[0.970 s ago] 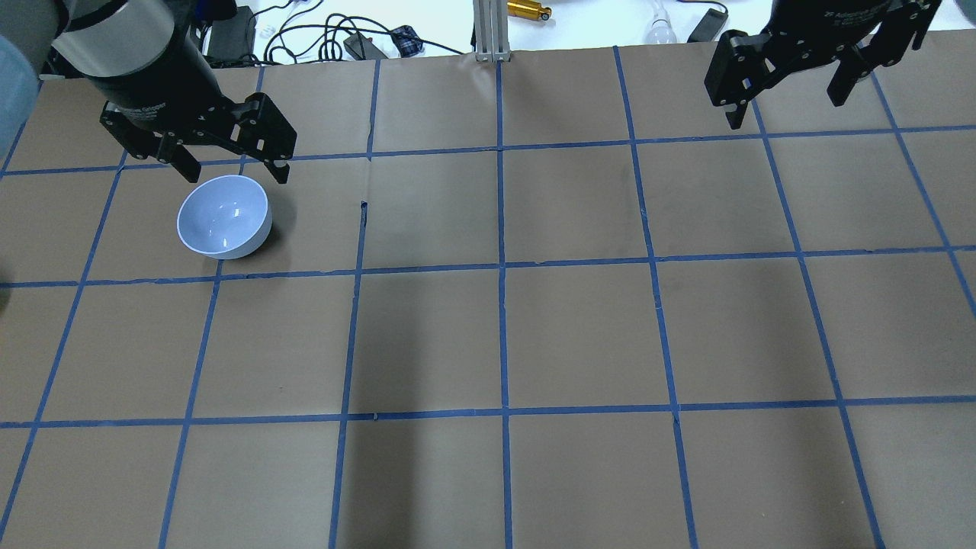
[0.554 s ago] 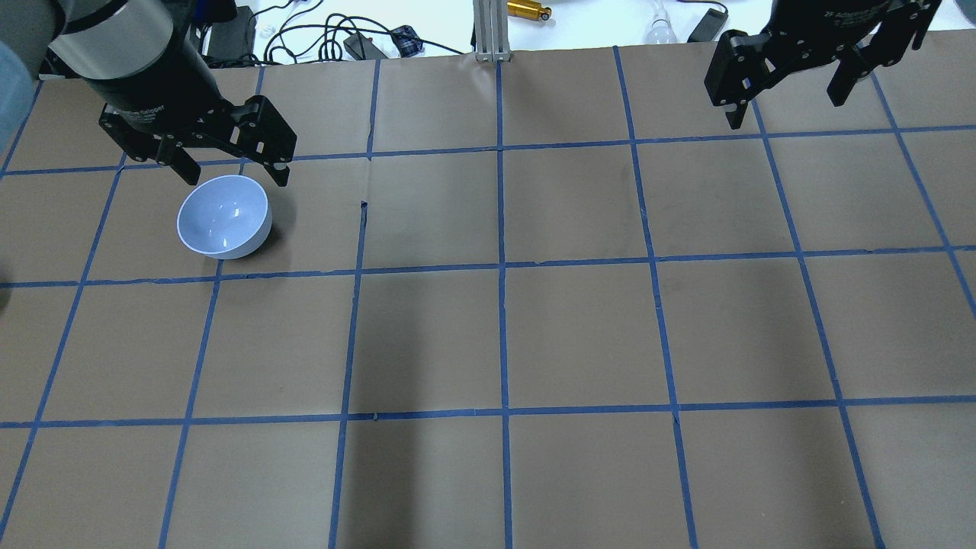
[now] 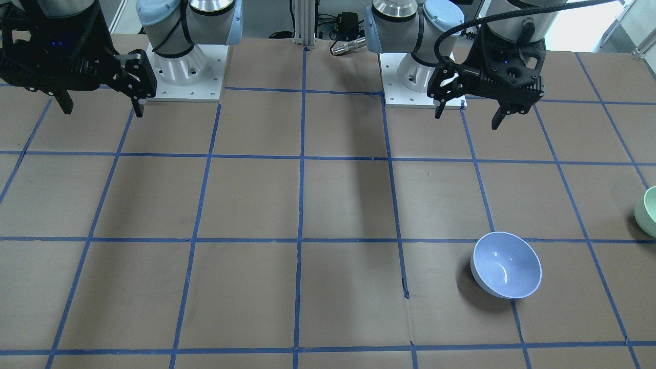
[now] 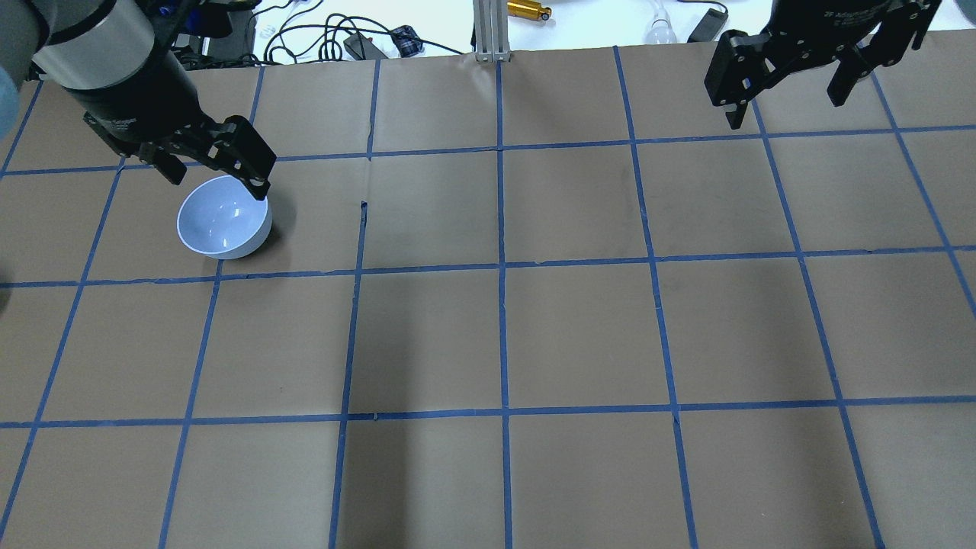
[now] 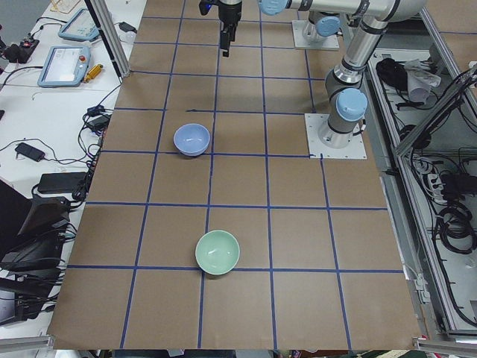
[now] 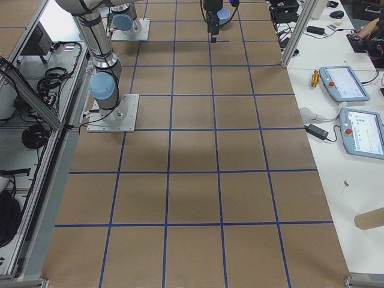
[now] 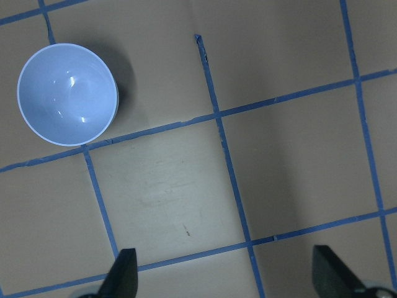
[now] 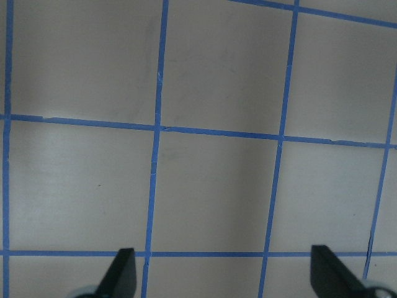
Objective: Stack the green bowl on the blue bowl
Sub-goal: 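Move the left gripper away from the blue bowl toward the table edge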
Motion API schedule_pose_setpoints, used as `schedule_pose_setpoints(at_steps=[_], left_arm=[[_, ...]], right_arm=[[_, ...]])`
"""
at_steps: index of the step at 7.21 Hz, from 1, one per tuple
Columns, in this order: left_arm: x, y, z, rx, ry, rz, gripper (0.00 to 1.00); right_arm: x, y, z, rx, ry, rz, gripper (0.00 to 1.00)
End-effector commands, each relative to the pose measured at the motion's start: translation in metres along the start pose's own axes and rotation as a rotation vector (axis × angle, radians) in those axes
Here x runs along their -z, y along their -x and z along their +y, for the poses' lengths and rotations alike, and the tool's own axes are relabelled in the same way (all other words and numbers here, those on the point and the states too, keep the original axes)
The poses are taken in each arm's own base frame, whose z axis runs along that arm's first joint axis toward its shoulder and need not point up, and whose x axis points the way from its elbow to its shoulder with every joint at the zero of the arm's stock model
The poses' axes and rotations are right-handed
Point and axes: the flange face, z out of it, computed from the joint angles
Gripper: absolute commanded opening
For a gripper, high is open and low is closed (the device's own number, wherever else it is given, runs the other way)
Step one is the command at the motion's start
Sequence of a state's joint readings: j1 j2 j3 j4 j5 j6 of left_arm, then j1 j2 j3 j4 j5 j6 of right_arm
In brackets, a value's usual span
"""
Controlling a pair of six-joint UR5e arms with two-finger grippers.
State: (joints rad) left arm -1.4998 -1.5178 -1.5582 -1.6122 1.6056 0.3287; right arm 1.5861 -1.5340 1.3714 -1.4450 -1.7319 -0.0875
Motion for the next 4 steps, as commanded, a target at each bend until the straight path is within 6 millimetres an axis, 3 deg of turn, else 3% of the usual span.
schedule_pose_setpoints(at_steps=[1,4], left_arm=[[-0.024,0.075,0.012,-0.032,0.052,0.009,1.00],[-0.061,0.182,0.038,-0.216,0.094,0.067,1.00]], right_arm=[[0.000,0.000,0.000,0.000,0.000,0.000,1.00],[0.000,0.000,0.000,0.000,0.000,0.000,1.00]])
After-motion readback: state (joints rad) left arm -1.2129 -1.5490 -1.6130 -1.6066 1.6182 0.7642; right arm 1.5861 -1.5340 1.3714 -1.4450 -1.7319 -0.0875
